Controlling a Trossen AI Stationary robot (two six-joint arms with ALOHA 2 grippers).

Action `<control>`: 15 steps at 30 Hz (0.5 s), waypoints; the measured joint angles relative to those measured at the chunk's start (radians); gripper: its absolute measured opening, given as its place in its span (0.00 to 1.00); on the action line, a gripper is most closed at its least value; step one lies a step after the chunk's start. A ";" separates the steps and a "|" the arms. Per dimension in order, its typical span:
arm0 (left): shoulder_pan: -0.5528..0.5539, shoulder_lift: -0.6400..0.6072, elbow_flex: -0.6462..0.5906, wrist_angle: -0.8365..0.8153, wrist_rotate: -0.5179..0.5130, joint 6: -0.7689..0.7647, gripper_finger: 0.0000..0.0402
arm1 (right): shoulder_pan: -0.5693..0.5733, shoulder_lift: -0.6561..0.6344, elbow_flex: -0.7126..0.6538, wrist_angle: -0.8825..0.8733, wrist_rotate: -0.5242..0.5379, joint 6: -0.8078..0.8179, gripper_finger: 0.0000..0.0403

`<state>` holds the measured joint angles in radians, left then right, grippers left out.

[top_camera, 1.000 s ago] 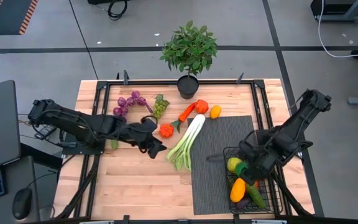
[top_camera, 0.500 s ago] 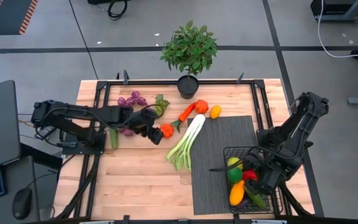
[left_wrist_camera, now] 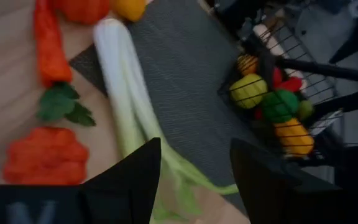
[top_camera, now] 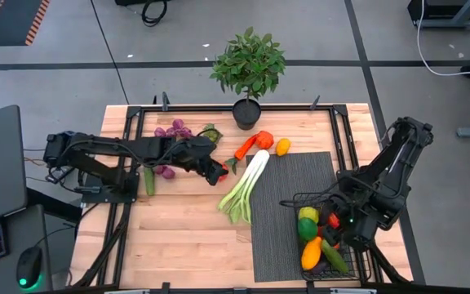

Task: Build produce basket
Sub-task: Put the bottom squash into the black wire basket

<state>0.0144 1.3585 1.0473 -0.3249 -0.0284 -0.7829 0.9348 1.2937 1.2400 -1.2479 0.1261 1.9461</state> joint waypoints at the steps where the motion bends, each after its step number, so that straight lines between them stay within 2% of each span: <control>1: 0.006 0.008 0.000 -0.008 0.000 0.008 0.51 | 0.000 -0.003 0.000 0.001 0.015 0.000 0.98; 4: 0.027 0.038 0.000 -0.102 0.013 -0.014 0.53 | 0.000 -0.012 0.000 0.007 0.037 -0.002 0.98; 8: 0.053 0.102 0.015 -0.257 0.085 -0.074 0.54 | -0.003 -0.020 0.000 -0.040 0.053 -0.069 0.98; 11: 0.053 0.141 0.019 -0.252 0.107 -0.059 0.55 | -0.009 -0.028 0.000 -0.106 0.028 -0.102 0.98; 15: 0.047 0.180 0.024 -0.200 0.085 0.002 0.55 | -0.014 -0.047 0.000 -0.146 0.011 -0.116 0.98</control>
<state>0.0618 1.5382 1.0716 -0.5250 0.0568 -0.7810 0.9211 1.2467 1.2400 -1.3937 0.1374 1.8296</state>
